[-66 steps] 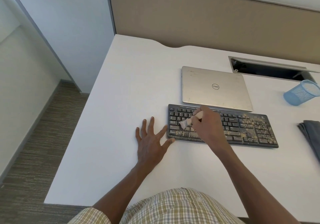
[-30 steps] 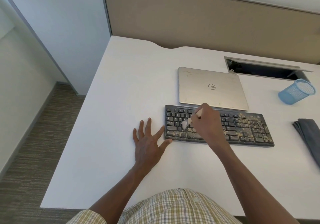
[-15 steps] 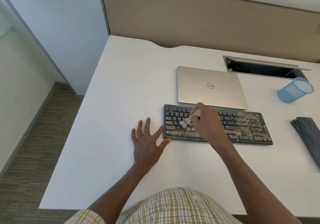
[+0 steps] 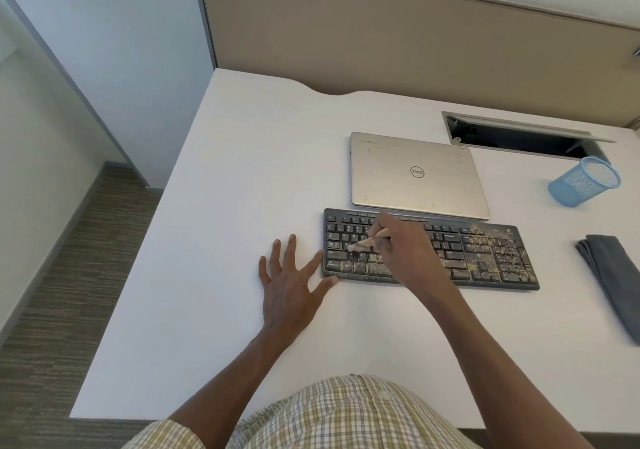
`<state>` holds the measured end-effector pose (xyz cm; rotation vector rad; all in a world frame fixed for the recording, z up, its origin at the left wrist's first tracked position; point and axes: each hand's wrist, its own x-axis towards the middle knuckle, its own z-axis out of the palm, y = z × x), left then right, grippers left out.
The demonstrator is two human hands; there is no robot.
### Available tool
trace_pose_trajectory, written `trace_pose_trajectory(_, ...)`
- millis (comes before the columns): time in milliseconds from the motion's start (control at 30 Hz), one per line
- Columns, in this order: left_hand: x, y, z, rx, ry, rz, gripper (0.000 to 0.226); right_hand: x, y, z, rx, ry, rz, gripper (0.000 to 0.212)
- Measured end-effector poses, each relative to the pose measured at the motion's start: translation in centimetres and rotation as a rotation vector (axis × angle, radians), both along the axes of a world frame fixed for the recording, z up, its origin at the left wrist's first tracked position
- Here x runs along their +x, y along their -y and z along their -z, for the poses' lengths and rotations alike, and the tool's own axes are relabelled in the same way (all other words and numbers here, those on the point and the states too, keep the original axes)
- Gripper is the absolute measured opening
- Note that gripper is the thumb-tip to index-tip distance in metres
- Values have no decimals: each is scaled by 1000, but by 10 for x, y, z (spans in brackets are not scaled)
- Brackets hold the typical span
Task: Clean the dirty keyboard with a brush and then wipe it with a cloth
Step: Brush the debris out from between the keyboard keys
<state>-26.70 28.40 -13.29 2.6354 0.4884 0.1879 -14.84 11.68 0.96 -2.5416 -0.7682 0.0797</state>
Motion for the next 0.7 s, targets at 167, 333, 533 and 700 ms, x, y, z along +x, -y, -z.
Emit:
trace_pose_trajectory(167, 0, 0, 0, -3, -2, 0, 62, -1, 11, 0, -118, -11, 109, 12)
trace_pose_trajectory(333, 0, 1, 0, -6, -3, 4, 63, 4, 14, 1, 147, -9, 401, 5)
trace_pose_trajectory(533, 0, 1, -3, -13, -1, 1, 65, 2, 9, 17, 123, -71, 419, 5)
trace_pose_trajectory(700, 0, 0, -1, -8, 14, 0, 65, 3, 7, 12, 172, -53, 417, 4)
